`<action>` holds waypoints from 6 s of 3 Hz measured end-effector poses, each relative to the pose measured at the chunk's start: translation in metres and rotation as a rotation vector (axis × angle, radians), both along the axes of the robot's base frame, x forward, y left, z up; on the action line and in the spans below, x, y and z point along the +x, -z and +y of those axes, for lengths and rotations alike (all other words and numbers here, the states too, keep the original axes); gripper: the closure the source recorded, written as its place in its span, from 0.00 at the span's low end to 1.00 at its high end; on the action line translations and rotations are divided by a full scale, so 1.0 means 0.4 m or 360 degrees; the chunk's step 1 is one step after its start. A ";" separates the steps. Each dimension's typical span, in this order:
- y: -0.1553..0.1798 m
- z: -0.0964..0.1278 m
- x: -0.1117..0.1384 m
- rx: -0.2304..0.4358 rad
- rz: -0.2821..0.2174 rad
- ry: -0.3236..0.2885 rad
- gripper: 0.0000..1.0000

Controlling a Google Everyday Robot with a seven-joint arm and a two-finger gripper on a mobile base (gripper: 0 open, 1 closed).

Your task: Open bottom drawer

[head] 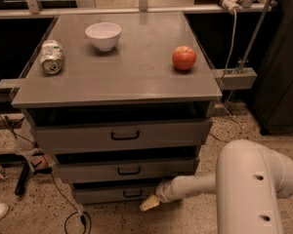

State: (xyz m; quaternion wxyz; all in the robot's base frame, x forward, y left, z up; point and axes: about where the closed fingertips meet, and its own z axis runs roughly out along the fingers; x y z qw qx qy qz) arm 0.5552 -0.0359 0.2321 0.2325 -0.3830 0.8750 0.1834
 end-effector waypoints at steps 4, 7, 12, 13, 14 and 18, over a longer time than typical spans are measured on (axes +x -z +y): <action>0.085 0.016 0.003 -0.0088 0.0138 -0.0097 0.00; 0.073 -0.015 -0.060 -0.0143 0.0259 -0.0113 0.00; 0.089 -0.018 -0.103 -0.0259 0.0368 -0.0160 0.00; 0.083 -0.022 -0.110 -0.0267 0.0375 -0.0155 0.00; 0.083 -0.044 -0.141 -0.0255 0.0397 -0.0108 0.00; 0.052 -0.140 -0.272 -0.0279 0.0437 0.0050 0.00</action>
Offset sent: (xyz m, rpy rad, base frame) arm 0.0145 0.0056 -0.0250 -0.0106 0.0289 0.0434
